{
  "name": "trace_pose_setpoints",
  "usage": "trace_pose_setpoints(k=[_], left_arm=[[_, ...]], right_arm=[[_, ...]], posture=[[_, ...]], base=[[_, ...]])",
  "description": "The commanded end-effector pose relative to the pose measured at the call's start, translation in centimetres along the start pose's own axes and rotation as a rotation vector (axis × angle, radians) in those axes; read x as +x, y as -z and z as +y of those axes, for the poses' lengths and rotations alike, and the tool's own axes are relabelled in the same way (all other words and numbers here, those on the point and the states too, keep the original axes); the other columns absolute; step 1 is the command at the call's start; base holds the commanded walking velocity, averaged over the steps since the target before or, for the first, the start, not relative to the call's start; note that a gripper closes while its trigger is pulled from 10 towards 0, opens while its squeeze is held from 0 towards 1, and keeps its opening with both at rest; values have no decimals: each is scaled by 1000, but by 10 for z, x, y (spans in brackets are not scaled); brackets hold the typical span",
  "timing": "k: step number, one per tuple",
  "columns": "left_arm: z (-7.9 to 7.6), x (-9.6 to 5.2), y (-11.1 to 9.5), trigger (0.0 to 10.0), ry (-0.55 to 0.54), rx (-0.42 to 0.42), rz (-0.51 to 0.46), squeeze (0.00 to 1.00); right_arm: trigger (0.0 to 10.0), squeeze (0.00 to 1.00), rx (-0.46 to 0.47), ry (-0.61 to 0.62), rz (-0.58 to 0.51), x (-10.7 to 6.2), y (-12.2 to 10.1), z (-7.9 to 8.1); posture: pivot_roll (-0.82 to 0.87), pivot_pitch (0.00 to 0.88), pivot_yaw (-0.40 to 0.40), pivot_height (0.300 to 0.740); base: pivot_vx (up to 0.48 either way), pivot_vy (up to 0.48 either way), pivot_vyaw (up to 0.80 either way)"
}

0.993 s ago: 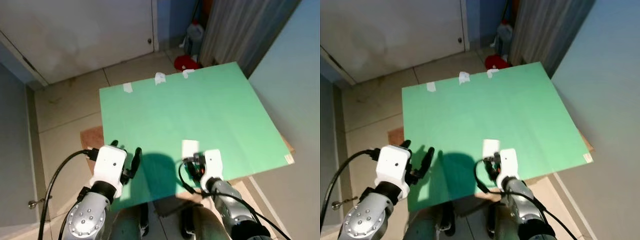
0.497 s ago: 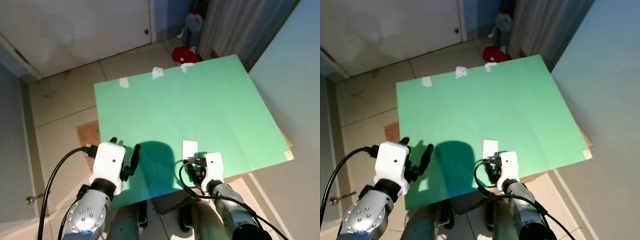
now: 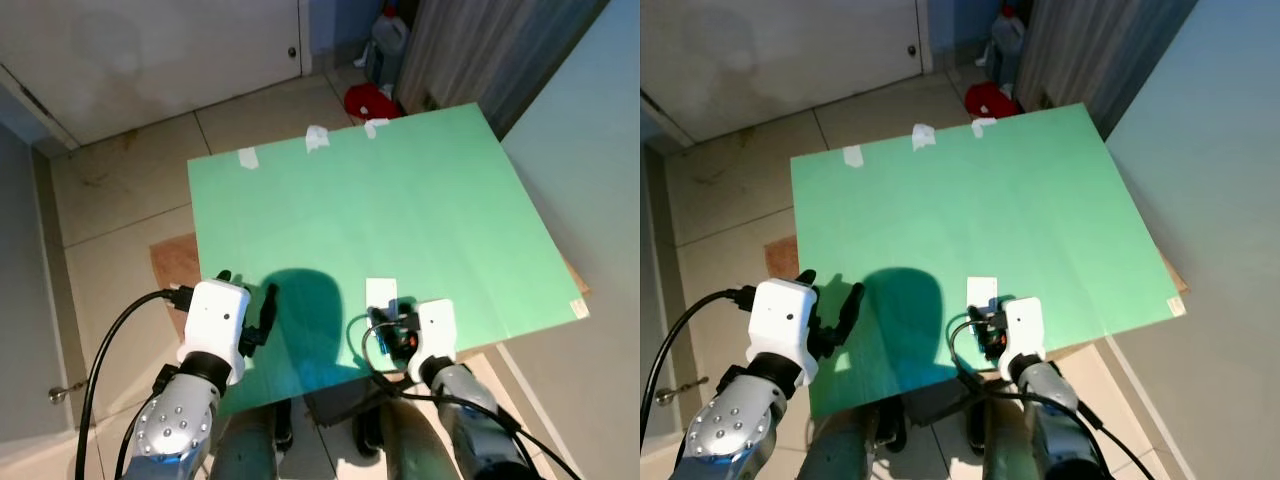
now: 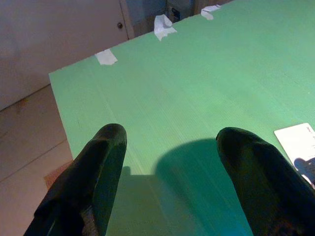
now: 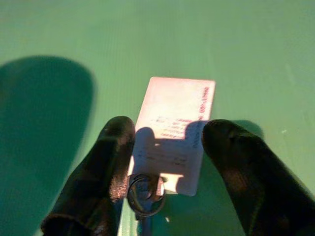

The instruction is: Hang keys on a hook

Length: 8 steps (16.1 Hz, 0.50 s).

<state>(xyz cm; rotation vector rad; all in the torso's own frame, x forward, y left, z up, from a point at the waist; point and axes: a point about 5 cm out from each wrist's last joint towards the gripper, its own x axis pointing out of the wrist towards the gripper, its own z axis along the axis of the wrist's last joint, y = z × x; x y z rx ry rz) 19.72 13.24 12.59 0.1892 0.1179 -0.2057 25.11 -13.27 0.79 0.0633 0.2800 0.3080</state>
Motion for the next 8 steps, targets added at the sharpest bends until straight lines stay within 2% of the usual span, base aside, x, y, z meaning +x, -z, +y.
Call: trace_pose_setpoints(k=[1, 5, 7, 8], left_arm=[[-4, -3, 6, 10000, 3, 5, 25, 0], [-8, -1, 7, 10000, 3, -6, 20, 0], [-9, -1, 6, 10000, 2, -10, 17, 0], [-9, -2, 6, 10000, 1, -12, 16, 0]], right_arm=[[10000, 1000, 32, 47, 18, -11, 9, -7], [10000, 1000, 17, 61, 52, -23, 9, -23], [10000, 1000, 75, 17, 90, -25, 14, -20], [10000, 267, 104, -29, 132, -26, 18, -14]], posture=[[75, 359, -9, 736], [50, 353, -31, 736], [47, 358, -35, 736], [45, 361, -38, 736]], base=[[0, 0, 0], [0, 0, 0], [0, 0, 0], [0, 0, 0]])
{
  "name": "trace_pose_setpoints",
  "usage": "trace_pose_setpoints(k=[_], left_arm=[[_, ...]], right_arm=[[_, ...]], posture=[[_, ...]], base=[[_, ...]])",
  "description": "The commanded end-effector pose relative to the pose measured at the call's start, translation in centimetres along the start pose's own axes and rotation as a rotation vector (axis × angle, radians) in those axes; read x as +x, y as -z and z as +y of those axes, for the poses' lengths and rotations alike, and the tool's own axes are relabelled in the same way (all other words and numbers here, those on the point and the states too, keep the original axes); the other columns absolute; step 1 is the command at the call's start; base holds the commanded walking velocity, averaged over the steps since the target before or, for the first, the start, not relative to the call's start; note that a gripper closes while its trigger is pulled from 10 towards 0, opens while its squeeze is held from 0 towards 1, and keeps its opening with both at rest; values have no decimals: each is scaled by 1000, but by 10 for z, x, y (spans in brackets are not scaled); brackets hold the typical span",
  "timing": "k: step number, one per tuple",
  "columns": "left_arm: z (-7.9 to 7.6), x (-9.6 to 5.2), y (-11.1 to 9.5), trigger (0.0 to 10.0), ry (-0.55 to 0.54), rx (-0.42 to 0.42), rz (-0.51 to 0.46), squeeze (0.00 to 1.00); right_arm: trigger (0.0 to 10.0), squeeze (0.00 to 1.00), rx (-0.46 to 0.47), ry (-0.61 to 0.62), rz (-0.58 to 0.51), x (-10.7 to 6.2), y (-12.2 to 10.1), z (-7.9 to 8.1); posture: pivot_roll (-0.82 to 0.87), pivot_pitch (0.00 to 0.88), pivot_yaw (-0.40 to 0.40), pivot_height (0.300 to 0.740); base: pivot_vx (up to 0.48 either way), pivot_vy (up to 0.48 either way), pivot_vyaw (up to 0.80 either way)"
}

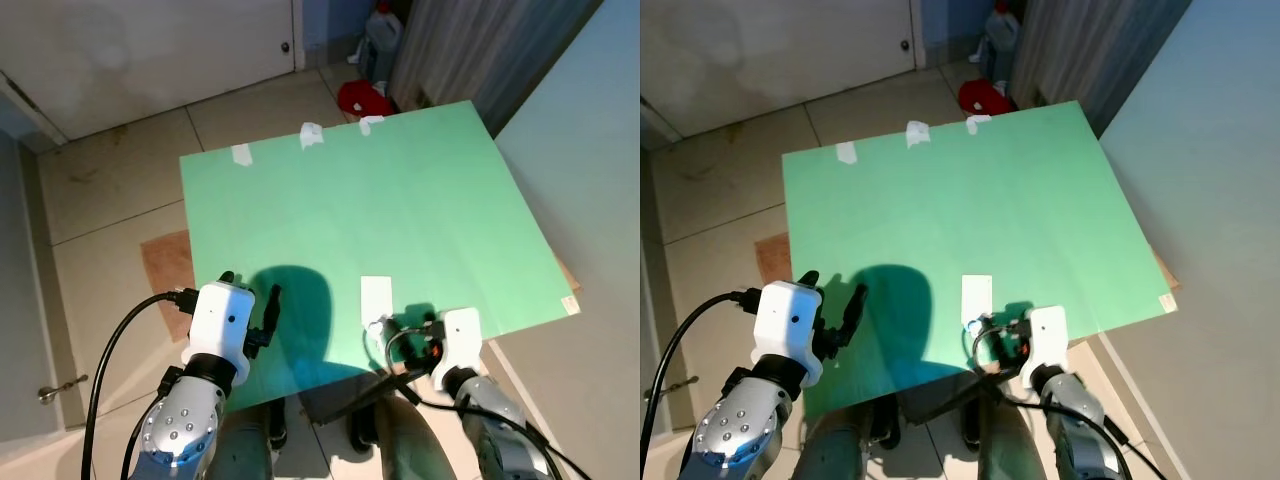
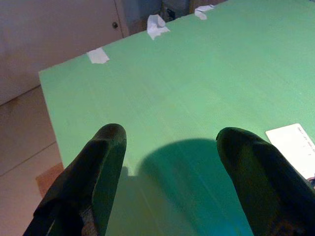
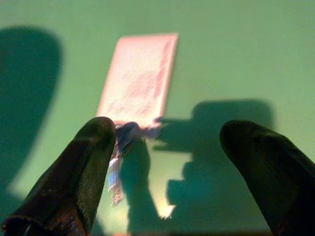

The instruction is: Hang keys on a hook

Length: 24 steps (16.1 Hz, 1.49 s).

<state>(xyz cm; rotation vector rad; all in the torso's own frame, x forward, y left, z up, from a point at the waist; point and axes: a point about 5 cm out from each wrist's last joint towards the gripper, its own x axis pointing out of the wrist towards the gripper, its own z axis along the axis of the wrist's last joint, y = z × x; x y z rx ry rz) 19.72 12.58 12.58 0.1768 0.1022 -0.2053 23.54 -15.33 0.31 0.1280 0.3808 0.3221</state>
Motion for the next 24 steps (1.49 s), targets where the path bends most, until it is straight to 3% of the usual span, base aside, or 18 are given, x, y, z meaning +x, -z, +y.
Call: trace_pose_setpoints(k=[1, 7, 10, 14, 17, 23, 24], left_arm=[[-3, -4, 8, 10000, 1, -3, 33, 0], [-4, -2, 7, 10000, -13, -9, 27, 0], [-4, -4, 7, 10000, -18, -9, 28, 0], [-6, -3, 7, 10000, -26, -17, 25, 0], [-9, 0, 7, 10000, -28, -26, 20, 0], [-12, -1, 3, 10000, -31, -50, -3, 0], [-18, -5, -3, 10000, 10, -48, -21, 0]], right_arm=[[10000, 0, 73, -50, 63, -5, 12, 7], [10000, 0, 222, -151, 100, -5, 9, 18], [10000, 0, 177, -213, 105, -9, 4, 26], [10000, 0, 86, -303, 61, -23, -24, 34], [10000, 0, 51, -317, 55, -32, -33, 32], [10000, 0, 25, -246, 81, -13, -16, 29], [10000, 0, 17, -239, 75, -7, -17, 28]], posture=[[46, 365, -41, 736], [50, 366, -53, 736], [52, 369, -56, 736], [18, 367, -81, 736], [-3, 365, -96, 736], [24, 388, -92, 736], [41, 401, -96, 736]], base=[[0, 0, 0], [0, 0, 0], [0, 0, 0], [0, 0, 0], [0, 0, 0], [0, 0, 0], [0, 0, 0]])
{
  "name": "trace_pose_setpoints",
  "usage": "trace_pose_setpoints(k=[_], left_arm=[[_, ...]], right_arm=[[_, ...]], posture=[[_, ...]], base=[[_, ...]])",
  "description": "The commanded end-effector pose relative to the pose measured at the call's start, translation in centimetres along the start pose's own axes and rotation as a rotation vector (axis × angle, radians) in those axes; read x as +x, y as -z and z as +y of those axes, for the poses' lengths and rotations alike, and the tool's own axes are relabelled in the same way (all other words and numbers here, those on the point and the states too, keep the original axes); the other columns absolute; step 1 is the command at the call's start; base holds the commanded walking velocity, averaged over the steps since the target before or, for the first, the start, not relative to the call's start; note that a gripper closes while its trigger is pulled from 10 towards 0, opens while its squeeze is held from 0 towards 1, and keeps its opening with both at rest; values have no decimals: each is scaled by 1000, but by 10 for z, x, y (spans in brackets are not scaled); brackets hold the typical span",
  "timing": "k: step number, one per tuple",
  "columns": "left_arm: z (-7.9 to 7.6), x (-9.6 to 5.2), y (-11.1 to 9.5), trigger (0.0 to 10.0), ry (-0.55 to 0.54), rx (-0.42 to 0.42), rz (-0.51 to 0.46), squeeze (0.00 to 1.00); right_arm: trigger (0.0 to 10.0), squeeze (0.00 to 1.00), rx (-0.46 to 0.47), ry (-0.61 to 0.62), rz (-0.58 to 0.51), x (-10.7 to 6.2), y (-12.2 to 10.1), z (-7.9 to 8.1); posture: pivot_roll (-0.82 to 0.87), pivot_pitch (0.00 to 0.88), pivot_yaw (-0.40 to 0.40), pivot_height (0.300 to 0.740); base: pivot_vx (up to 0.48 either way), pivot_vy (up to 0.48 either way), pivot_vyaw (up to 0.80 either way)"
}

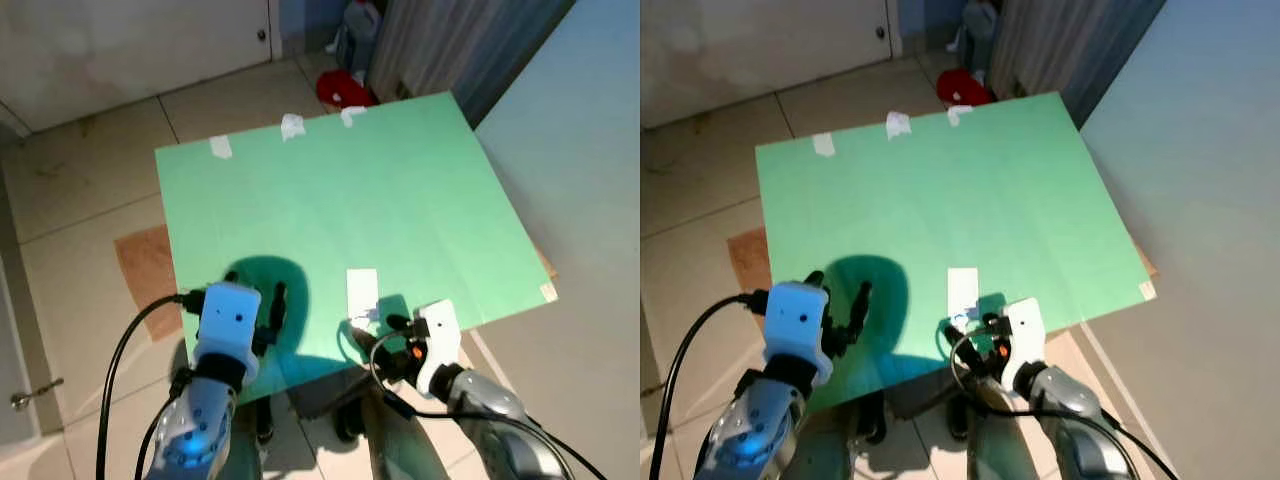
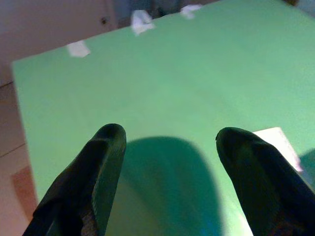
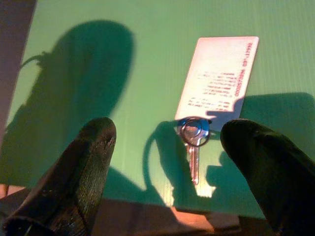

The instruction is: Hang keys on a hook

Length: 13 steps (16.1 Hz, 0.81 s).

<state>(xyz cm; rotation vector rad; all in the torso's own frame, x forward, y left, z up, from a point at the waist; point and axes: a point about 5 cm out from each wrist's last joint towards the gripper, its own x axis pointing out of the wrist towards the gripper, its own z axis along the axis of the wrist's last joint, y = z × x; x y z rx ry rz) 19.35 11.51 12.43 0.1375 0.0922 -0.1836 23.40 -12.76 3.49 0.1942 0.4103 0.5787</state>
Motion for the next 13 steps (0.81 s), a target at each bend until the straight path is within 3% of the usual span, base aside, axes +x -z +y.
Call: trace_pose_setpoints(k=[1, 4, 8, 9, 13], left_arm=[[-11, -7, -5, 10000, 50, -18, -14, 0], [-16, -18, -5, 10000, 64, -37, 9, 0], [-35, -60, 14, 10000, 197, -39, 146, 0], [-38, -64, 17, 10000, 216, -34, 161, 0], [-34, -85, 39, 10000, 141, 111, 76, 0]], right_arm=[[10000, 0, -3, 25, 32, -1, 9, -3], [10000, 0, -14, 32, 20, 13, 8, -7], [10000, 0, -29, 26, 37, 33, 17, -7], [10000, 0, -31, 30, 40, 34, 18, -8], [10000, 0, -63, 45, 31, 41, 19, -12]], posture=[[46, 404, -97, 736], [68, 415, -103, 736], [142, 451, -93, 736], [148, 457, -92, 736], [145, 479, -103, 736]], base=[[0, 0, 0], [0, 0, 0], [0, 0, 0], [0, 0, 0], [0, 0, 0]])
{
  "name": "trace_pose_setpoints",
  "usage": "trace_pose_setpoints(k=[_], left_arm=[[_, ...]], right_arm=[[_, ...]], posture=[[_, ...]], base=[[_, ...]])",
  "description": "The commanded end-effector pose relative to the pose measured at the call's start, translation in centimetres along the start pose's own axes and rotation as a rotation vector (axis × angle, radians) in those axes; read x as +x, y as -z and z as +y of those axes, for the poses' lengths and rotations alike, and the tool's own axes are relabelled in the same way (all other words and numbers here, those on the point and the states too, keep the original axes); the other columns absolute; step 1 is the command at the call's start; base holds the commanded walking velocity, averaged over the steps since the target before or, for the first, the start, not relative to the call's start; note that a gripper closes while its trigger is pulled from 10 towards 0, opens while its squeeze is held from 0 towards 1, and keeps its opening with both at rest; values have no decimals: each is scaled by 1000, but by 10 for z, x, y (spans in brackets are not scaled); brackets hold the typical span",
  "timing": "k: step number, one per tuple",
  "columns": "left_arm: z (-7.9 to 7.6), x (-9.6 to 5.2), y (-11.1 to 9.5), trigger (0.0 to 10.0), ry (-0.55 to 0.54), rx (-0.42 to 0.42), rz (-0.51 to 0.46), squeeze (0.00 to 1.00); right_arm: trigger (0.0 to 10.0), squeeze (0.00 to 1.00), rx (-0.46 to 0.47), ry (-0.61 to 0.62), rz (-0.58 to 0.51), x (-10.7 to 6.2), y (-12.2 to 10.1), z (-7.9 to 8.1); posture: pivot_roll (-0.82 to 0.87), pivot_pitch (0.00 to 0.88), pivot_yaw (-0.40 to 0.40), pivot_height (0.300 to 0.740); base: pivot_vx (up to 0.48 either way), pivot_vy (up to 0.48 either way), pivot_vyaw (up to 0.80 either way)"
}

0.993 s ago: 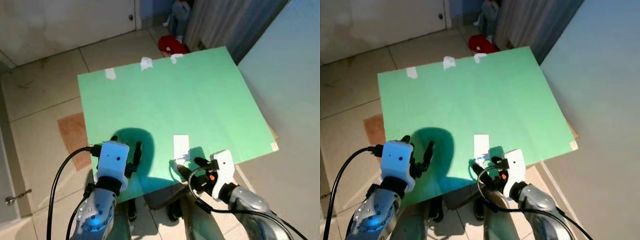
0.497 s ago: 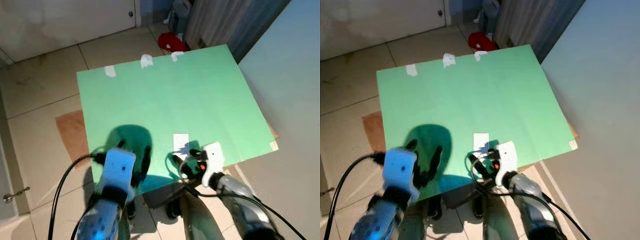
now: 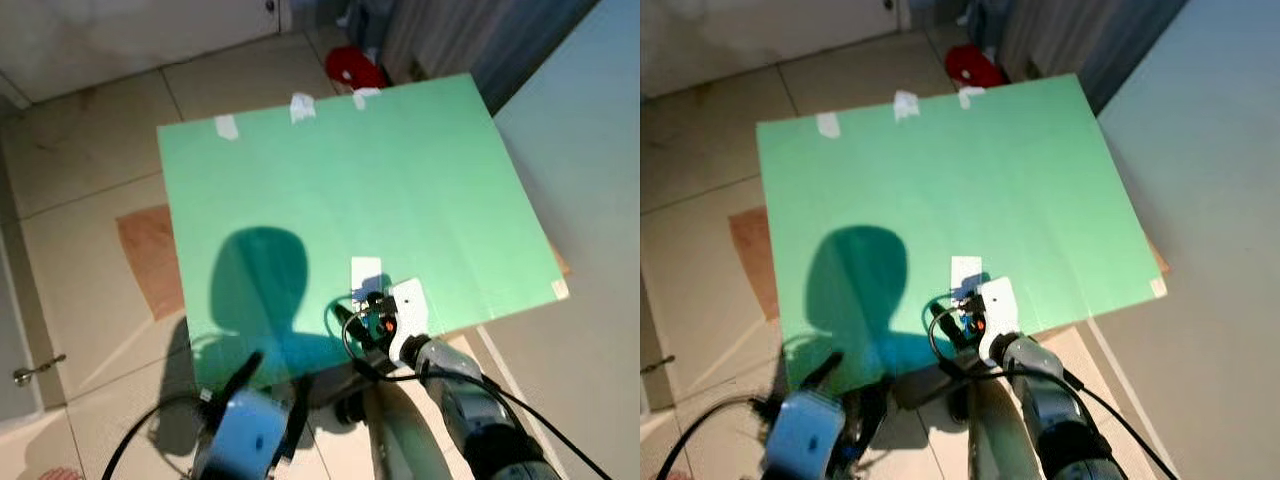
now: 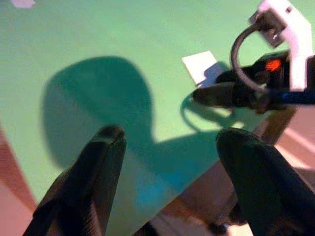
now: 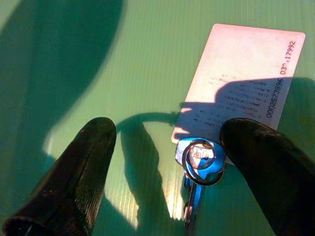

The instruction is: Hang keys on a hook

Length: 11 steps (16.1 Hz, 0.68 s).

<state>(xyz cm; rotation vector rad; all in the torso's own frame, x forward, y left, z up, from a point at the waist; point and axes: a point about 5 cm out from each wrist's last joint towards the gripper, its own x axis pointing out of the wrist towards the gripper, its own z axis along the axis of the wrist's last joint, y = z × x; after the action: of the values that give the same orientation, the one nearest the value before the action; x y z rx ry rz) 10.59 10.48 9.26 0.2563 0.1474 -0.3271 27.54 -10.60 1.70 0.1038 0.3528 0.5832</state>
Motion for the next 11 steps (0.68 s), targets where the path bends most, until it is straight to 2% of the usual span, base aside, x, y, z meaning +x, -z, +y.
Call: trace_pose_setpoints(k=[1, 2, 5, 9, 11], left_arm=[[-4, -7, 8, 10000, -14, 15, 3, 0], [-3, -12, 17, 10000, -50, 74, 1, 0], [-6, -17, 21, 10000, -70, 104, -22, 0], [-6, -15, 23, 10000, -119, 103, -58, 0], [-8, -13, 19, 10000, -118, 74, -81, 0]], right_arm=[[10000, 0, 27, 34, 56, -8, 18, -4], [10000, 0, 11, 39, 45, -6, 16, -6], [10000, 0, -15, 45, 39, -5, 14, -11], [10000, 0, -36, 57, 62, -9, 21, -15], [10000, 0, -35, 80, 72, -13, 26, -19]], posture=[[135, 478, -109, 736], [118, 478, -116, 736], [112, 484, -124, 736], [103, 486, -131, 736], [103, 484, -129, 736]], base=[[0, 0, 0], [0, 0, 0], [0, 0, 0], [0, 0, 0], [0, 0, 0]])
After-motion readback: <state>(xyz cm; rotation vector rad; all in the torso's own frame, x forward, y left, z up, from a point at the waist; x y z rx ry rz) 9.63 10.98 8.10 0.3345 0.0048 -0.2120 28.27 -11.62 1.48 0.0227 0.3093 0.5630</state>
